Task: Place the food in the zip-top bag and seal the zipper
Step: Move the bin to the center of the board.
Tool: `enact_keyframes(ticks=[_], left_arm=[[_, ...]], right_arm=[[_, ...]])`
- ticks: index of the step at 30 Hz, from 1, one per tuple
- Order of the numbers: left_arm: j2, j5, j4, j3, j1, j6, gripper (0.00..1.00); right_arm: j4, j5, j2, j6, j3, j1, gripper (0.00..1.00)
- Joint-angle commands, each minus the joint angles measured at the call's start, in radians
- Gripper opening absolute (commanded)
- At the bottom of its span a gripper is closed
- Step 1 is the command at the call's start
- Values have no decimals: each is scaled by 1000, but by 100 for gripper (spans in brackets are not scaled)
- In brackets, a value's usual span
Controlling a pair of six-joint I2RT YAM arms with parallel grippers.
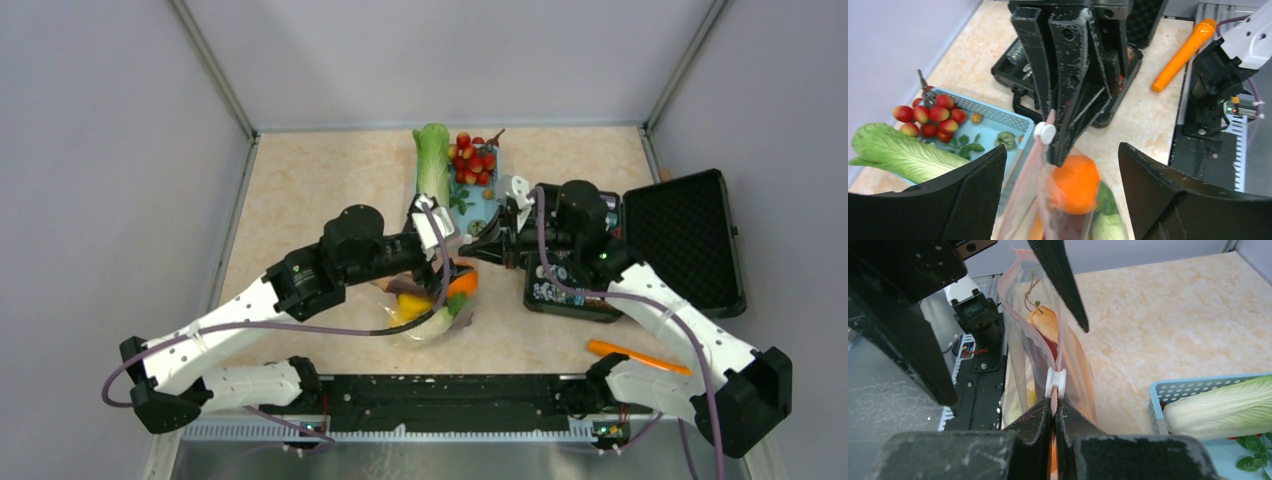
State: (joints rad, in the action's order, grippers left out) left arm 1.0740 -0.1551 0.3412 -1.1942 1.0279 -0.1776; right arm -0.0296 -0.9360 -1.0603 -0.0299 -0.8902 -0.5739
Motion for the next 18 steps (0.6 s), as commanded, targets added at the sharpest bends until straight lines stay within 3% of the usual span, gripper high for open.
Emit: enact_keyframes(ticks=[1, 11, 16, 18], left_arm=[[-36, 10, -73, 23, -6, -92, 84], [-51, -147, -122, 60, -19, -238, 80], [-8, -162, -95, 31, -43, -263, 52], [12, -184, -69, 2, -47, -257, 46]], right_arm=[[-5, -45, 23, -19, -18, -18, 0], [27, -52, 43, -69, -10, -29, 0], [54, -59, 58, -87, -8, -30, 0], [67, -54, 60, -95, -10, -29, 0]])
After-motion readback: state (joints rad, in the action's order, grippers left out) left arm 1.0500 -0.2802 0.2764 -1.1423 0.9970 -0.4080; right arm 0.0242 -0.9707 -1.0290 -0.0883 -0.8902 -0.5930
